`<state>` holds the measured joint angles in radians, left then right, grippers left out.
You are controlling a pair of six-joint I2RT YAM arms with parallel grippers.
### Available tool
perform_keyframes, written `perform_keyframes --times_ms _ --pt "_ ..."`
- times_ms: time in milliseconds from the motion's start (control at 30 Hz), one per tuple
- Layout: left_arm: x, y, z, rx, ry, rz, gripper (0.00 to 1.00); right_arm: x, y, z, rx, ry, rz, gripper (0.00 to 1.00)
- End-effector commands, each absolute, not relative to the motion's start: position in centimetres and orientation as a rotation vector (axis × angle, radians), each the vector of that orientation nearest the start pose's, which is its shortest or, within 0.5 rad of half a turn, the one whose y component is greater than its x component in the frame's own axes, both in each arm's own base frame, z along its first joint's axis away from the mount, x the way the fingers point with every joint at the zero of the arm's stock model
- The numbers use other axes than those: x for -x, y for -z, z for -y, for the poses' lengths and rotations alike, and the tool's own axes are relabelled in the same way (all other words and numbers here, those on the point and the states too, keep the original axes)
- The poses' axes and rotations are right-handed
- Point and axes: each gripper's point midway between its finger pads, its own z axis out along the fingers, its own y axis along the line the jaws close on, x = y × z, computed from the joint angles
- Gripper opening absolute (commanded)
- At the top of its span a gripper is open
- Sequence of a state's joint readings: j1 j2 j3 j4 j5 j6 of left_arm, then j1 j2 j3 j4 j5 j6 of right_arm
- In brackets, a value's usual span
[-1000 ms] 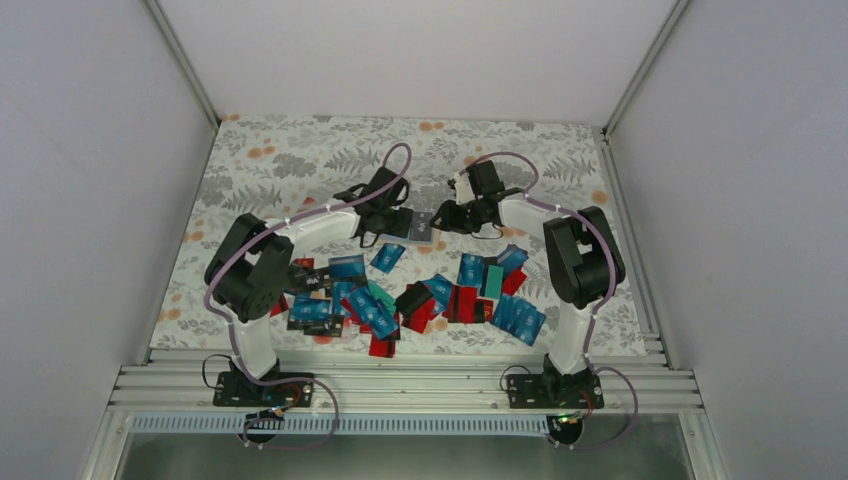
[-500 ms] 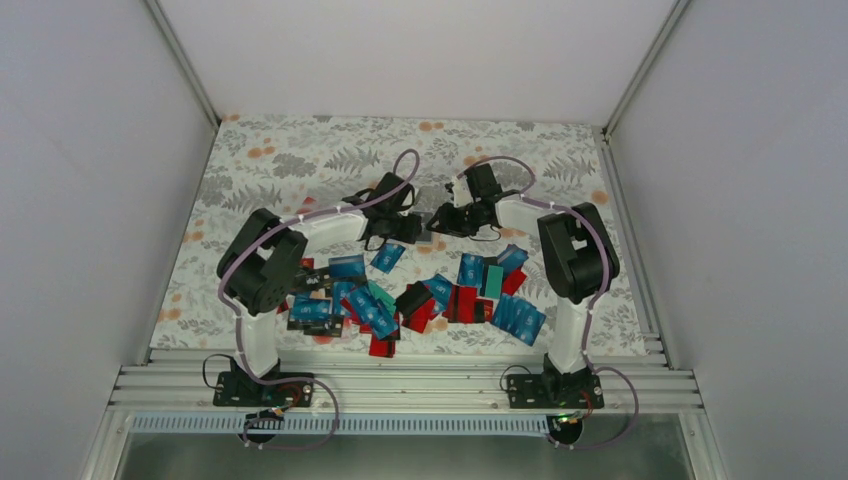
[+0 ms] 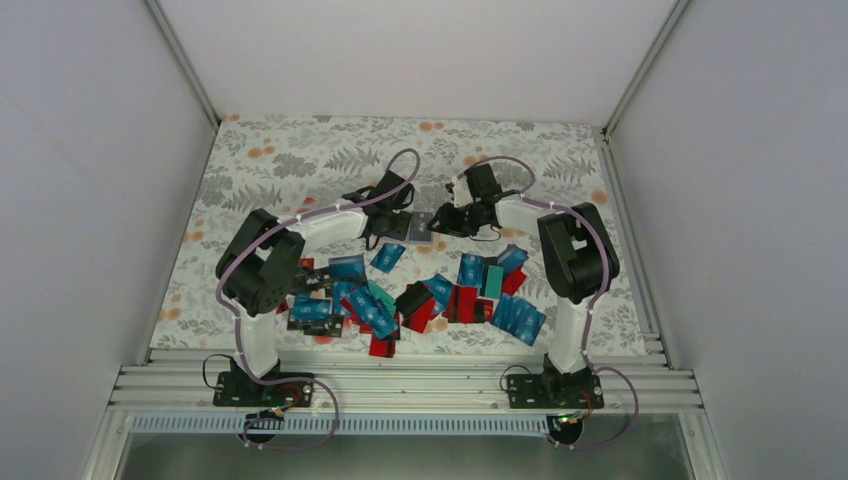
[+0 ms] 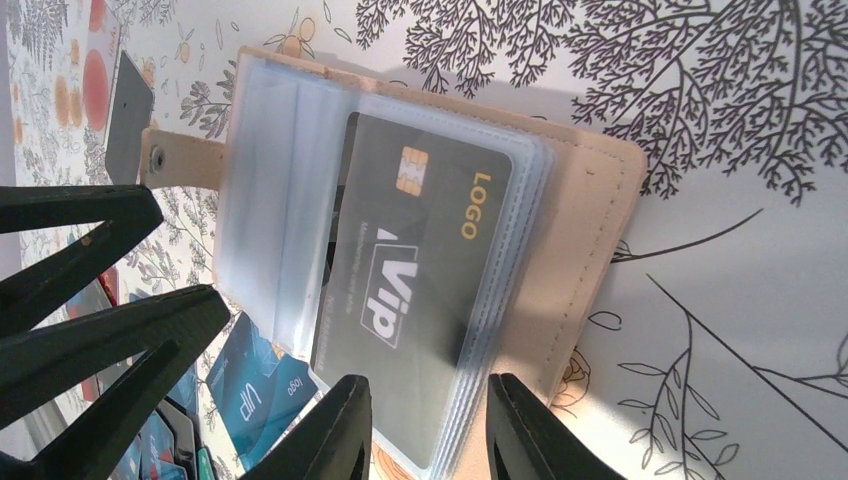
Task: Put the credit cards into the card holder
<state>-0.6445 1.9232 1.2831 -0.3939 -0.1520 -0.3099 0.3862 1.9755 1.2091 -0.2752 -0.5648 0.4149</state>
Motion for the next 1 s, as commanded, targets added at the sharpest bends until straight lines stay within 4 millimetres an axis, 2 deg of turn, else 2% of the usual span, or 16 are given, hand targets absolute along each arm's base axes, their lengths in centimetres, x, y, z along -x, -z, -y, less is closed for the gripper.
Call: perform_keyframes --times_ms 0,100,200,367,667,833,967 --pt "-39.0 -7.3 26.9 -0.413 0.202 -2.515 0.55 -38.9 -4.6 -26.1 0.195 -1.018 -2.680 0.31" --pt "-38.7 -6.5 28.1 -0.433 0.284 -2.519 0.52 -38.9 -4.6 -26.4 0.195 -1.044 -2.681 0.31" --pt "-38.6 -4.6 28.1 -0.436 0.266 -2.566 0.46 -38.9 -4.5 -26.6 0.198 -1.059 -2.680 0.31" --pt "-38.4 -2.9 28.4 -0.442 0.276 -2.598 0.42 -38.8 -4.4 -26.7 0.194 -1.079 -2.682 0.31" --pt "-37.9 -1.7 29.0 -0.453 0.326 -2.621 0.36 -39.0 -4.4 -27.1 0.194 -1.100 -2.682 0.31" --pt "-37.8 -1.7 28.7 -0.452 0.317 -2.626 0.31 -39.4 -3.7 -25.6 0.143 -0.959 -2.723 0.34" --pt "-37.7 -1.7 28.7 -0.453 0.315 -2.626 0.29 -39.0 -3.4 -25.9 0.146 -0.994 -2.726 0.36"
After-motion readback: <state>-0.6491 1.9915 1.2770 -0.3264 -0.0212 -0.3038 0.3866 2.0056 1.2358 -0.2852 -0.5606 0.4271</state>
